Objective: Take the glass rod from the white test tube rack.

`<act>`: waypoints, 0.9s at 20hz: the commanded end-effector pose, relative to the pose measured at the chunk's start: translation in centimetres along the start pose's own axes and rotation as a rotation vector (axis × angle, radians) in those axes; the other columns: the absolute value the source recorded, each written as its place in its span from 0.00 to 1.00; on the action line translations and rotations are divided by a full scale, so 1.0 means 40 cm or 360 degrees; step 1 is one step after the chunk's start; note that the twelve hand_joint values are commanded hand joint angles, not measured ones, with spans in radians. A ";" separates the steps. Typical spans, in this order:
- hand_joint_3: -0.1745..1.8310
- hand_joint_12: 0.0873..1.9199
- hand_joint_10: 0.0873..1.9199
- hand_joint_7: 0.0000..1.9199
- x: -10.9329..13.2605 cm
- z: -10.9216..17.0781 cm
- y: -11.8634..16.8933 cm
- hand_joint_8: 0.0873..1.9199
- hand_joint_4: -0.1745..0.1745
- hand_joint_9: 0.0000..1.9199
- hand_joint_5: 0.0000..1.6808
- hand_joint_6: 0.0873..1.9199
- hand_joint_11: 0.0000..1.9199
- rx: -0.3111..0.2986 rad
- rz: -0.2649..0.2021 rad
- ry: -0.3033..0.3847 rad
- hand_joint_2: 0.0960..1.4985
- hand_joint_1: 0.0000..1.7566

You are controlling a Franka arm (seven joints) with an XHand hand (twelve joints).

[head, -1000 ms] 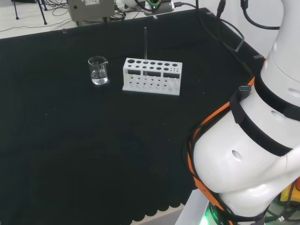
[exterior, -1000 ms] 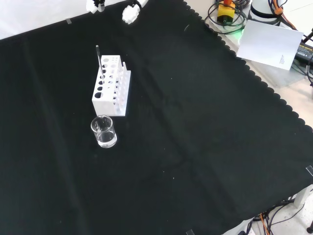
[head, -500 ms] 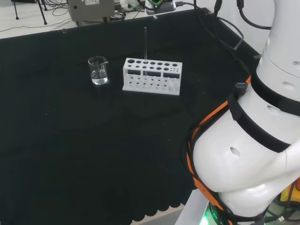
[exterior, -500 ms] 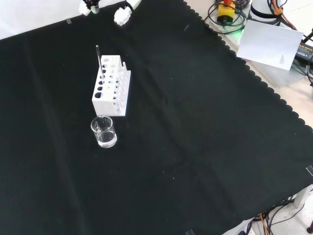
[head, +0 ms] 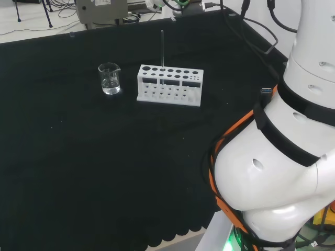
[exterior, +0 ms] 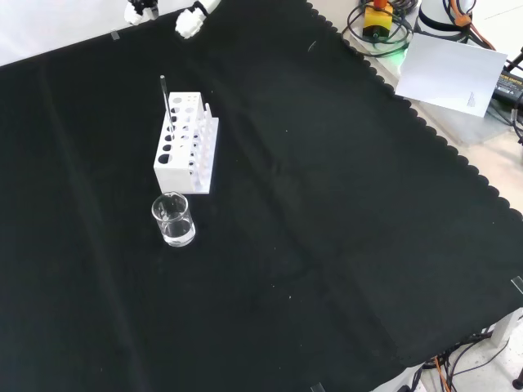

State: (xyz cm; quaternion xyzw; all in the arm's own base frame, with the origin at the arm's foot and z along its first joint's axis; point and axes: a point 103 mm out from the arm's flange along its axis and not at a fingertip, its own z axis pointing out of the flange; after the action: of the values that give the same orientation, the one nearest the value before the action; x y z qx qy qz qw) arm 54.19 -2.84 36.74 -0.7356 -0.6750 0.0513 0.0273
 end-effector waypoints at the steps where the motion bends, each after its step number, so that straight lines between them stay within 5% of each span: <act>1: 0.00 0.66 0.41 0.31 -0.007 0.010 0.020 0.45 0.01 0.42 0.25 0.00 0.33 -0.0006 -0.0003 0.0007 0.75 0.35; 18: 0.00 0.64 0.46 0.35 -0.004 0.059 0.044 0.47 0.00 0.48 0.28 0.03 0.41 0.0031 -0.0039 0.0009 0.75 0.35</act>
State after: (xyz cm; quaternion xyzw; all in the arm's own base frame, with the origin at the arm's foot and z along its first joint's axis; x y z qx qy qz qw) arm 55.55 -3.21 34.49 -0.7280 -0.6824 0.0583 0.0305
